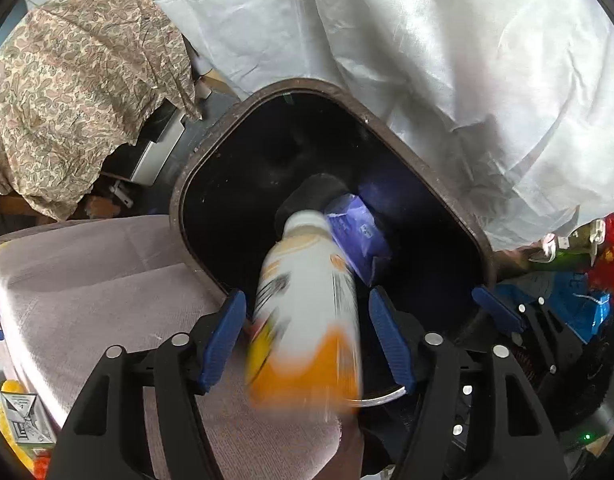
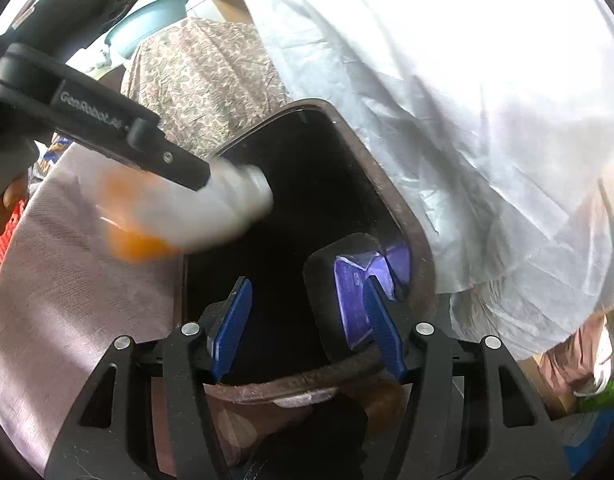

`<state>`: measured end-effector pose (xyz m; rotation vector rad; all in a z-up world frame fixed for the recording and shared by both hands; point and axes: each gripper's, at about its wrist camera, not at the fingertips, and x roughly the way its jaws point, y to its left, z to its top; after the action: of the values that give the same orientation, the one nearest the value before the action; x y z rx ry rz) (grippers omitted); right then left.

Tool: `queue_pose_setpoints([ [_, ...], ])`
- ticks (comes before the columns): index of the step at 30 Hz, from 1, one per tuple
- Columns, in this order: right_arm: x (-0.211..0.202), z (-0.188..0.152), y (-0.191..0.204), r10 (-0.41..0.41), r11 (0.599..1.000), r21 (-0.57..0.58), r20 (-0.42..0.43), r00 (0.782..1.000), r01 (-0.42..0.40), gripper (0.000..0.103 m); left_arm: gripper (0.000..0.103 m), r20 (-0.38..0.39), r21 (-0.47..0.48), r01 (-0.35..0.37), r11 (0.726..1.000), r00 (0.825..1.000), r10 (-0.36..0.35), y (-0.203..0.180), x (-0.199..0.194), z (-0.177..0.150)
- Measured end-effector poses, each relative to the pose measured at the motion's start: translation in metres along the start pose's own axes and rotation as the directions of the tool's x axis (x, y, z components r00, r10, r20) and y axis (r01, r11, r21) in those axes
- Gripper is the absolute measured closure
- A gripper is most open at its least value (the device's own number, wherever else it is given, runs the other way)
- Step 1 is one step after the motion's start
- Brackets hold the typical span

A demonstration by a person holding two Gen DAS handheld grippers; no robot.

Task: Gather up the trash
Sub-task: 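Carry bottle and purple bag to the black bin and release both, then grasp the yellow chip can with the left tool while the right tool grasps the orange net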

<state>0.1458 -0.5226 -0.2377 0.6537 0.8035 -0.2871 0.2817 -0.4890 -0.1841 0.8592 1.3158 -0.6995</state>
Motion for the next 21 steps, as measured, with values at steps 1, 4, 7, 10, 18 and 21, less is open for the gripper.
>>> queue_pose_setpoints([
  [1,0.000,0.001,-0.001,0.001,1.000,0.010,0.001,1.000,-0.001,0.043,0.031,0.008,0.002,0.001,1.000,1.000,-0.001,0.000,-0.002,0.000],
  [4,-0.005,-0.003,-0.002,0.002,1.000,0.015,0.006,1.000,-0.002,0.039,0.030,0.045,0.013,0.001,1.000,0.999,-0.001,0.002,-0.013,-0.002],
  [7,-0.009,-0.006,0.000,0.002,1.000,0.011,0.010,1.000,-0.002,0.039,0.030,0.088,0.023,0.033,0.999,0.996,-0.035,0.008,-0.030,-0.010],
  [10,-0.014,-0.008,0.005,-0.004,1.000,-0.013,0.011,1.000,0.004,0.038,0.029,0.155,0.018,0.064,0.998,0.986,-0.066,0.021,-0.058,-0.025],
  [18,-0.036,0.002,0.031,0.007,0.999,-0.044,0.033,0.999,-0.006,0.031,0.016,0.368,-0.010,0.179,0.984,0.915,-0.163,0.063,-0.150,-0.116],
  [21,-0.048,0.004,0.043,0.026,0.998,-0.055,0.044,0.999,-0.023,0.031,0.012,0.399,0.018,0.162,0.987,0.904,-0.156,0.063,-0.170,-0.164],
])
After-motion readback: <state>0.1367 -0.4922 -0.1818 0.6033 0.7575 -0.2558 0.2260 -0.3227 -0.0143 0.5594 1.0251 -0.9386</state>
